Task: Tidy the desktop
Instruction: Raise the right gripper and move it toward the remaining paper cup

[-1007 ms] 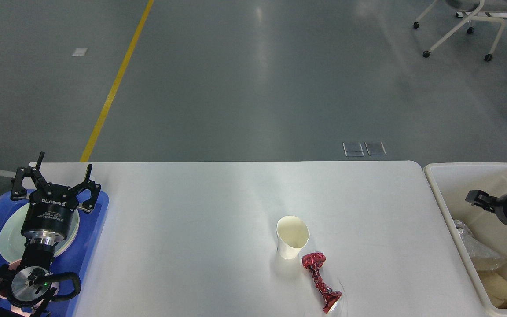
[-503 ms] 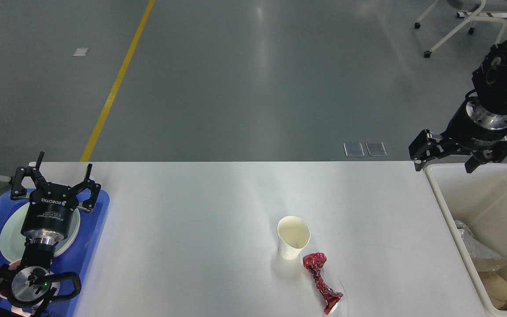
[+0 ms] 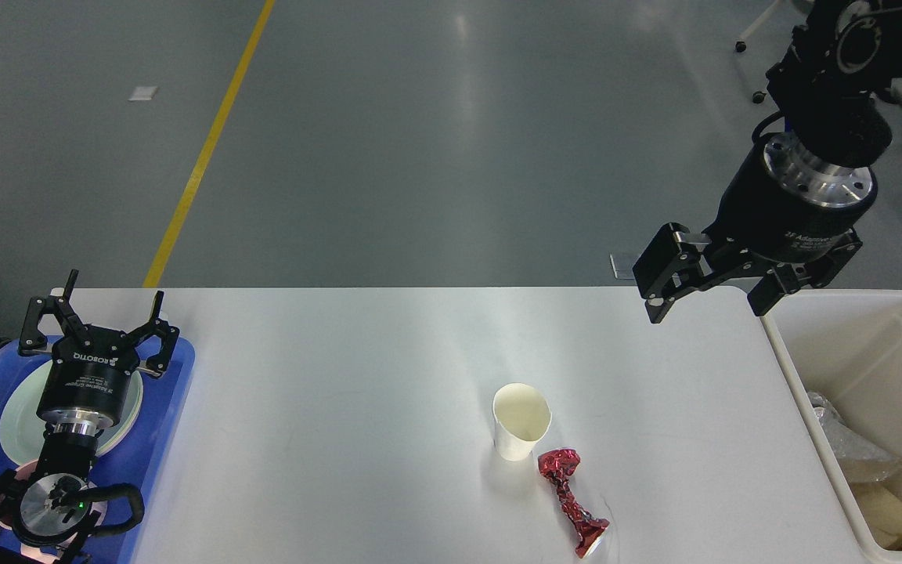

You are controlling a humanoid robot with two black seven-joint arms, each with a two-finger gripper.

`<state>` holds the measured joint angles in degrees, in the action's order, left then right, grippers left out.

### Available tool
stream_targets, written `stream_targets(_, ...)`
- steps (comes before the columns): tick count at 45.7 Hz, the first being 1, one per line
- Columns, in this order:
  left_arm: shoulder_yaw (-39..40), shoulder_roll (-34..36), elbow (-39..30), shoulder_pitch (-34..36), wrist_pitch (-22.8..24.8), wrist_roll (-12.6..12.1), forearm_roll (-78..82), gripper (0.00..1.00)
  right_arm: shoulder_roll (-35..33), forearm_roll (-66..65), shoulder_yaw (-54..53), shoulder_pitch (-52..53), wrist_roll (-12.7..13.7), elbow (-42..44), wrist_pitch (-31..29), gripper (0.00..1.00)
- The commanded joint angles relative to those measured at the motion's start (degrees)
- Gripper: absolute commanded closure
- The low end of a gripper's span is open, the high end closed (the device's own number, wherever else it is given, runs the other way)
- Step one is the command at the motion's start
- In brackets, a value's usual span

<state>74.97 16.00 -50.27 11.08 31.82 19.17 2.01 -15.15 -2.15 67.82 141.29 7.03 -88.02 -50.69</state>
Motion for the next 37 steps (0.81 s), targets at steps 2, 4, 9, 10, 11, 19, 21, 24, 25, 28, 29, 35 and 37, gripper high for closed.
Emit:
stream_targets(2, 0.0, 0.0, 0.0, 0.0, 0.0, -0.1, 0.01, 0.04, 1.7, 0.66, 0.12, -0.22, 0.0, -1.89, 3.92, 0.0)
stream_targets(4, 0.0, 0.0, 0.0, 0.0, 0.0, -0.1, 0.01, 0.04, 1.52, 0.66, 0.12, -0.22, 0.0, -1.89, 4.19, 0.0)
stream_targets(9, 0.0, 0.0, 0.0, 0.0, 0.0, -0.1, 0.01, 0.04, 1.26, 1.18, 0.38, -0.13, 0.0, -1.54, 4.28, 0.0)
stream_targets(10, 0.0, 0.0, 0.0, 0.0, 0.0, -0.1, 0.01, 0.04, 1.26, 1.36, 0.65, -0.13, 0.0, -1.45, 4.37, 0.0)
stream_targets(11, 0.0, 0.0, 0.0, 0.0, 0.0, -0.1, 0.01, 0.04, 1.26, 1.62, 0.91, -0.13, 0.0, -1.45, 4.45, 0.0)
stream_targets(19, 0.0, 0.0, 0.0, 0.0, 0.0, -0.1, 0.01, 0.04, 1.52, 6.45, 1.53, -0.92, 0.0, -1.01, 6.83, 0.0)
stream_targets(21, 0.0, 0.0, 0.0, 0.0, 0.0, -0.1, 0.01, 0.04, 1.61, 7.33, 1.44, -2.15, -0.09, -0.84, 7.7, 0.0)
stream_targets(24, 0.0, 0.0, 0.0, 0.0, 0.0, -0.1, 0.01, 0.04, 1.87, 9.09, 1.35, -5.05, -0.09, -0.66, 9.98, 0.0)
stream_targets(25, 0.0, 0.0, 0.0, 0.0, 0.0, -0.1, 0.01, 0.04, 1.96, 9.62, 1.18, -6.1, -0.09, -0.66, 11.38, 0.0)
stream_targets(28, 0.0, 0.0, 0.0, 0.0, 0.0, -0.1, 0.01, 0.04, 2.75, 11.02, 1.09, -9.18, -0.09, -0.57, 16.39, 0.0)
stream_targets(29, 0.0, 0.0, 0.0, 0.0, 0.0, -0.1, 0.01, 0.04, 3.1, 11.46, 1.09, -10.32, -0.09, -0.49, 18.15, 0.0)
stream_targets(35, 0.0, 0.0, 0.0, 0.0, 0.0, -0.1, 0.01, 0.04, 5.74, 15.5, 0.91, -18.49, -0.09, 1.97, 26.42, 0.0)
stream_targets(37, 0.0, 0.0, 0.0, 0.0, 0.0, -0.1, 0.01, 0.04, 6.62, 16.56, 0.47, -21.3, -0.09, 3.11, 27.92, 0.0)
